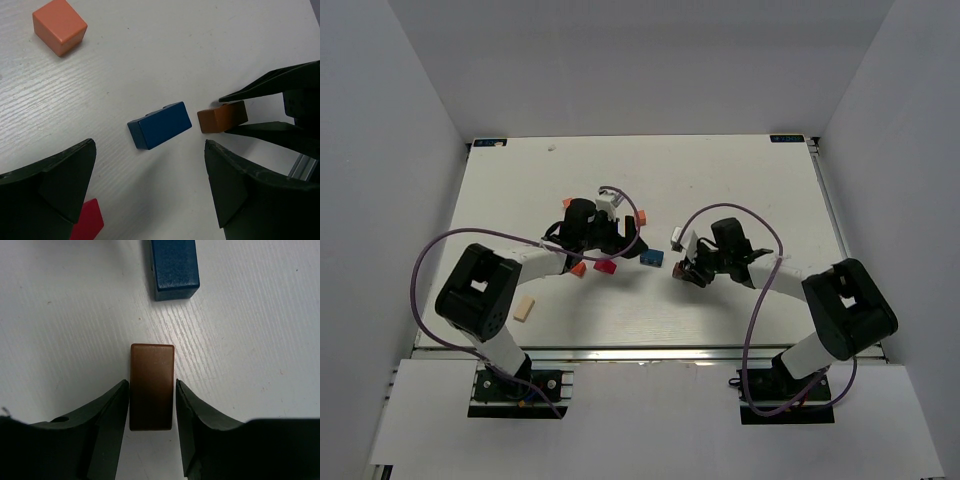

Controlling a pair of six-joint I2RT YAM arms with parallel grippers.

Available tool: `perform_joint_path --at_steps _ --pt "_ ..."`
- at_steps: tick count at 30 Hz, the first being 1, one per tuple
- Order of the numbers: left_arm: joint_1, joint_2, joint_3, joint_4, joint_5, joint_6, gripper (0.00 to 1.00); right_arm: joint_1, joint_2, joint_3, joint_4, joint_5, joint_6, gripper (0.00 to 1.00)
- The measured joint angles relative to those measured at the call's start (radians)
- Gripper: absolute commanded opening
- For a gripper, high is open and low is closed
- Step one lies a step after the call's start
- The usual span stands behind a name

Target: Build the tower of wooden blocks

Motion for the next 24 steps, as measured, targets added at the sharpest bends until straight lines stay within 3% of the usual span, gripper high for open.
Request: perform_joint_path --at_steps 4,6,8,24 --pt "0.0 0.018 0.004 0.0 0.013 0.0 0.98 0.0 0.031 0.018 -0.001 -0.004 -0.005 0.52" --pt "0.0 0.018 0.005 0.0 0.019 0.0 0.98 0.0 0.039 0.023 -0.001 -0.005 -0.009 0.48" --pt "0.0 0.018 0.009 0.0 0.024 0.0 0.98 0.0 0.05 0.033 -0.006 -0.009 -0.02 0.37" --pt "0.0 0.048 0.027 0.004 0.078 0.009 0.98 0.0 0.114 0.137 -0.046 -0.04 -0.081 0.38"
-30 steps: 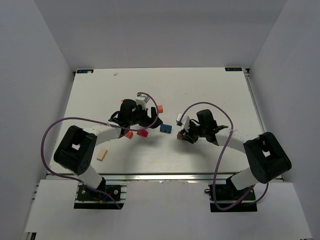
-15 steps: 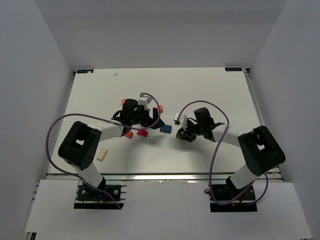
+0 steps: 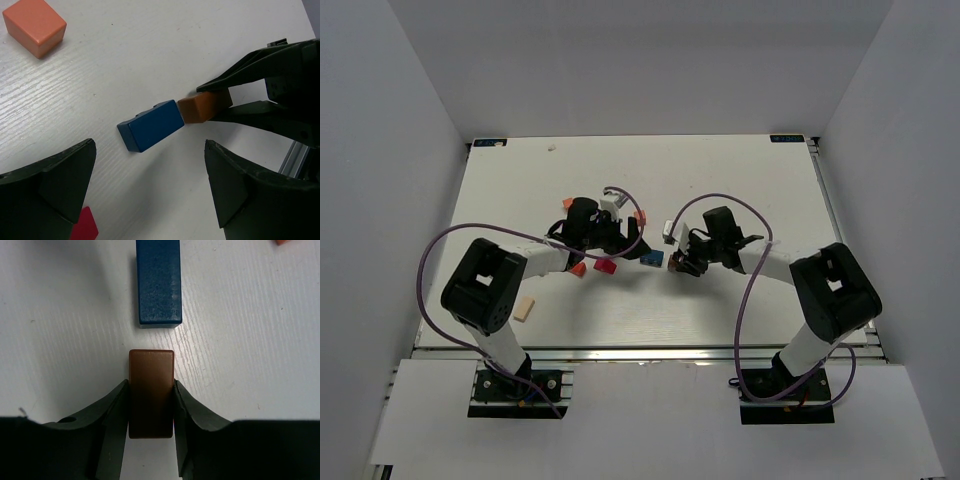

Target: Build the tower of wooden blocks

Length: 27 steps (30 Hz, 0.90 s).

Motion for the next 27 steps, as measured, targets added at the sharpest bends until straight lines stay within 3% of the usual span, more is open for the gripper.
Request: perform_joint_path --at_steps 27 --pt "-0.001 0.085 0.036 0.0 0.069 0.019 0.98 0.0 0.117 0.138 -0.125 -0.028 -0.09 0.45"
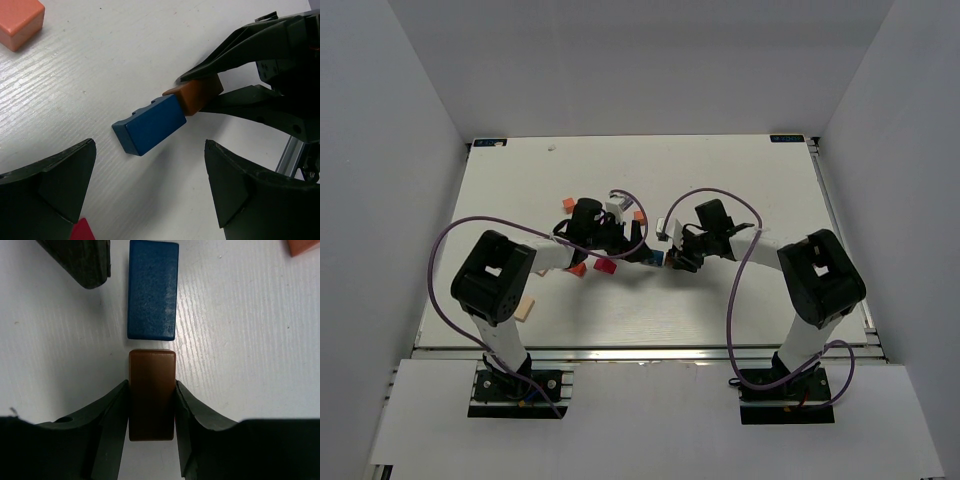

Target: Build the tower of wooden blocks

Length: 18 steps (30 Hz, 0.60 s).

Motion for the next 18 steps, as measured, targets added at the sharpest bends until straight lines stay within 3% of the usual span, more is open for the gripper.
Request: perform_joint_path --at_steps 8,18 --pt "-0.005 0.002 0.002 -0.001 0.002 0.005 0.98 0.0 0.018 0.013 -0.023 -0.007 -0.013 0.49" --pt "-0.024 0.002 0.015 -0.002 0.008 0.01 0.98 0.0 0.018 0.013 -0.026 -0.007 -0.013 0.45"
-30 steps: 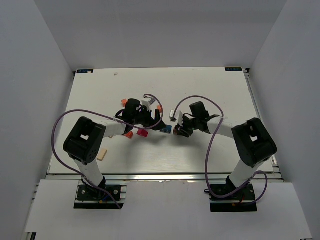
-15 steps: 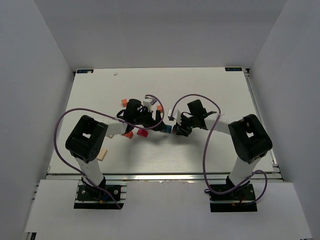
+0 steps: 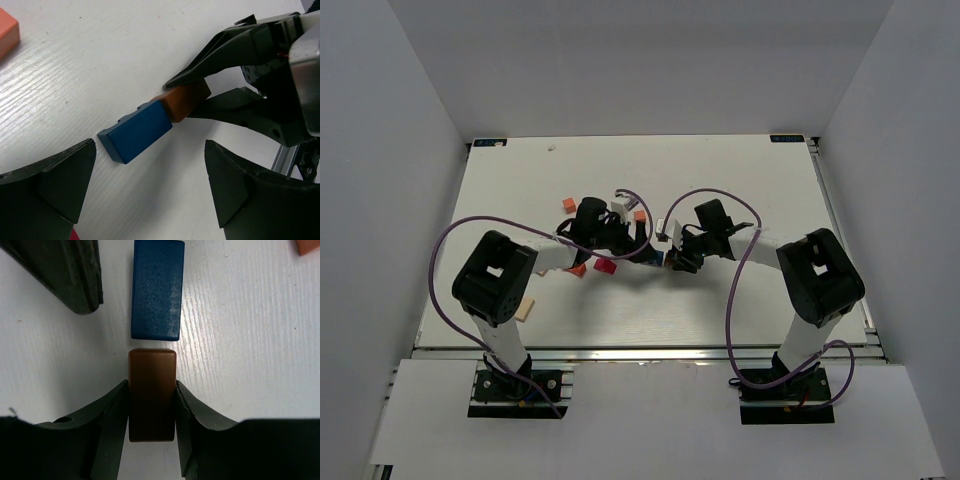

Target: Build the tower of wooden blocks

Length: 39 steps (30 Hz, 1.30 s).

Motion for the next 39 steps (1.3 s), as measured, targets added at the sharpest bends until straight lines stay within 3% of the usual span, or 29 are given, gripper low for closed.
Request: perform_joint_path --at_steps 25,39 --pt "-0.04 0.016 0.02 -0.011 0.006 0.013 0.98 0.0 0.015 0.026 -0.026 -0.001 -0.019 0.44" --pt "-0.053 0.017 0.034 -0.036 -0.019 0.014 0.98 0.0 0.015 0.026 -0.027 -0.005 -0.027 0.48"
